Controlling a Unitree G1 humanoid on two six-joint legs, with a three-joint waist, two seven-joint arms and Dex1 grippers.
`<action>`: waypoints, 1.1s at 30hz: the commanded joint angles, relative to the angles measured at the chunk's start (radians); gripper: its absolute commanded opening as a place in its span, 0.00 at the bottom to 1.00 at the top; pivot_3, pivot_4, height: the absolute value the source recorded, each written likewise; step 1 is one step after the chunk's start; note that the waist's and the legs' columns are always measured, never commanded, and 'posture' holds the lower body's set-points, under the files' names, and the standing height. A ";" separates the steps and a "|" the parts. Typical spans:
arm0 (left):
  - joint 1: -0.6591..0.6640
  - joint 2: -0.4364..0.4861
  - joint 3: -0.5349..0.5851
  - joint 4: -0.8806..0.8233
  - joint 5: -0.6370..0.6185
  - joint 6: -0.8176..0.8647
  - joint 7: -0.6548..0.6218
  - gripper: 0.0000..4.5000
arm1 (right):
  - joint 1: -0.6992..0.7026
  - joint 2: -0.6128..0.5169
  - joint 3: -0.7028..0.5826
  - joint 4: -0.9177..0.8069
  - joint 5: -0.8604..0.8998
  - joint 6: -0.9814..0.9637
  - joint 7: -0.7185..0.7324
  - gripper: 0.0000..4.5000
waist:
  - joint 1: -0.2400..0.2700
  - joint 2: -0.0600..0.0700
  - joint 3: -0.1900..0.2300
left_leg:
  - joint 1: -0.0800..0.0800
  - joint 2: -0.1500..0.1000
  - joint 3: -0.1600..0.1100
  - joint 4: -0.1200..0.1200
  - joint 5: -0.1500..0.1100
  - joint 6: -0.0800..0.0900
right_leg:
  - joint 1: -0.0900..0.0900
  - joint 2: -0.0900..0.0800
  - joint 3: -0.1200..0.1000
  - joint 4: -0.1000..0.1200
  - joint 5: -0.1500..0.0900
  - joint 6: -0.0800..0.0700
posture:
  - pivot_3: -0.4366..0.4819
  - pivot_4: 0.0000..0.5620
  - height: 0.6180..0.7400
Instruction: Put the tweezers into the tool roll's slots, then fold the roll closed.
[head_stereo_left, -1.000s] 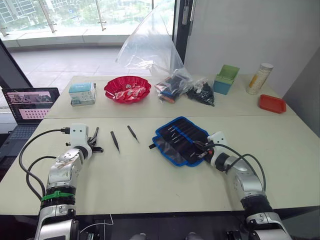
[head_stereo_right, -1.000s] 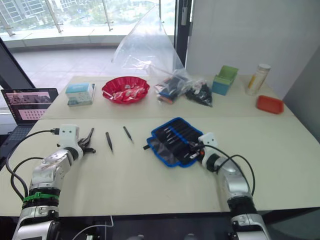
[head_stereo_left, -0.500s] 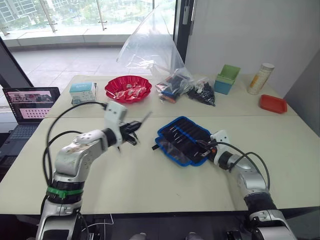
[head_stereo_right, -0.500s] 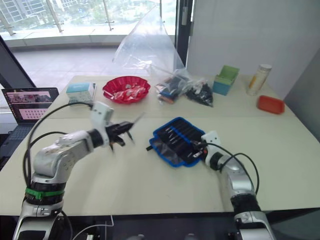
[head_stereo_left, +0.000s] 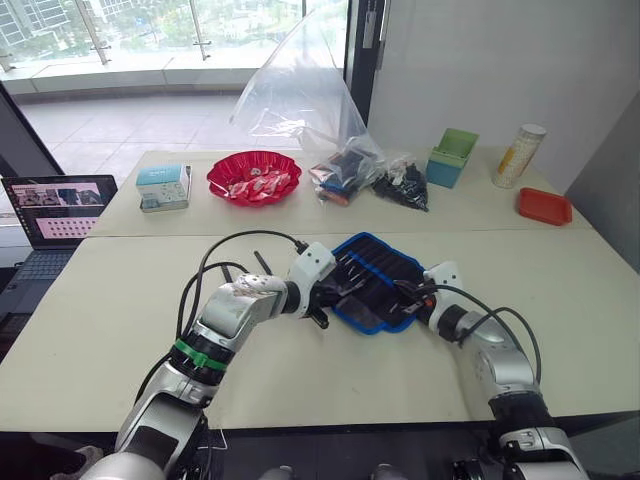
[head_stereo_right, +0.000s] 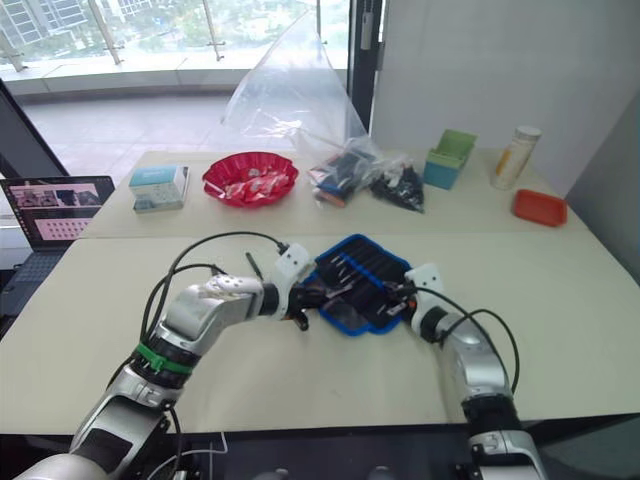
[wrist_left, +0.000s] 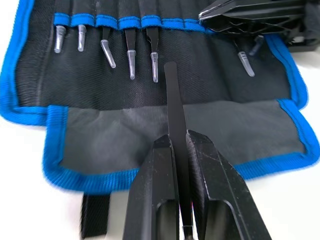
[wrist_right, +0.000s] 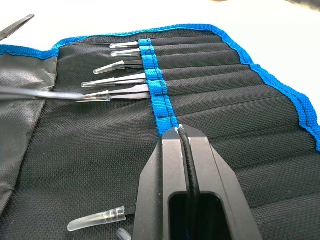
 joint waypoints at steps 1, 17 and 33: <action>-0.039 -0.031 -0.004 0.022 0.033 -0.052 -0.013 0.00 | 0.009 0.006 -0.004 -0.004 -0.009 0.002 -0.017 0.00 | 0.000 0.000 0.000 | 0.000 0.000 0.000 0.000 0.000 0.000 | 0.000 0.000 0.000 0.000 0.000 0.000 | 0.48 0.27 1.00; -0.147 -0.194 -0.006 0.356 0.168 -0.258 -0.035 0.00 | 0.015 0.018 -0.005 0.003 -0.020 -0.008 -0.045 0.00 | 0.001 0.000 0.000 | -0.001 0.000 0.000 0.002 0.000 0.000 | 0.000 0.000 0.000 0.000 0.000 0.000 | 0.48 0.27 1.00; -0.295 -0.367 0.090 0.831 0.254 -0.670 -0.019 0.00 | 0.011 0.034 0.007 -0.022 -0.028 -0.003 -0.063 0.00 | 0.001 -0.001 0.000 | -0.003 0.000 0.000 0.004 0.000 0.000 | -0.001 0.000 0.000 0.001 0.000 0.000 | 0.48 0.27 1.00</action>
